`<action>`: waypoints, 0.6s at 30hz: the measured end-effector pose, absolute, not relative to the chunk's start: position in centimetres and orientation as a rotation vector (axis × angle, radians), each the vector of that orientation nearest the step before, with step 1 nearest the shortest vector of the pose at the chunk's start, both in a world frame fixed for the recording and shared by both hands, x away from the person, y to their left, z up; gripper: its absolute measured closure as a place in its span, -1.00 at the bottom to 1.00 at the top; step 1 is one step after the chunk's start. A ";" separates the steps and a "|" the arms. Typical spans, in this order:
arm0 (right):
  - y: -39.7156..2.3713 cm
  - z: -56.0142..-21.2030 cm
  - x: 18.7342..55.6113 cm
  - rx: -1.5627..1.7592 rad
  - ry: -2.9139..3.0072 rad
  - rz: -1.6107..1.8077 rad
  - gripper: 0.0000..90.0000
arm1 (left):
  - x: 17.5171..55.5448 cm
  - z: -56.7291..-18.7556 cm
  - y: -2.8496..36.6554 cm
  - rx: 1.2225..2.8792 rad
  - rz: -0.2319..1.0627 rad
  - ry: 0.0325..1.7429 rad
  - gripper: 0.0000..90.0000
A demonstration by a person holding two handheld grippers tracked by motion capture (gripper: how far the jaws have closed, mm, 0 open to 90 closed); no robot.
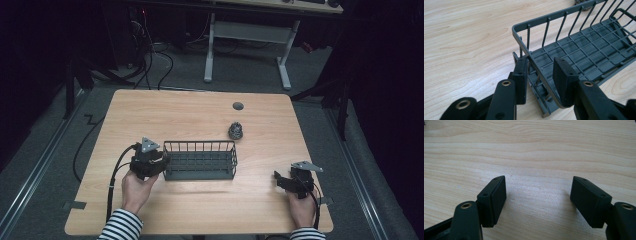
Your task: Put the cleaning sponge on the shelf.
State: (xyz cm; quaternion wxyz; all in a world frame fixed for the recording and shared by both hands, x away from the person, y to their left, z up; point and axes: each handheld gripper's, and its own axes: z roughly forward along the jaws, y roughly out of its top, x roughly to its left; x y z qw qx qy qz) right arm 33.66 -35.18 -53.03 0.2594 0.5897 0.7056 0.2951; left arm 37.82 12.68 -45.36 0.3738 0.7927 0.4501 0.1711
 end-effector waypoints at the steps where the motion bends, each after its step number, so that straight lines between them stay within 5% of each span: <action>1: -35.2 -53.0 33.7 1.598 1.912 0.800 -0.35 | 37.8 -45.4 12.7 2.029 0.440 1.153 0.43; 10: -35.2 -53.0 33.7 1.598 1.912 0.800 -0.35 | 37.7 -44.8 13.7 1.971 0.439 1.163 -0.07; 18: -35.2 -53.0 33.7 1.597 1.912 0.800 -0.35 | 37.4 -44.1 15.6 1.917 0.469 1.183 -0.18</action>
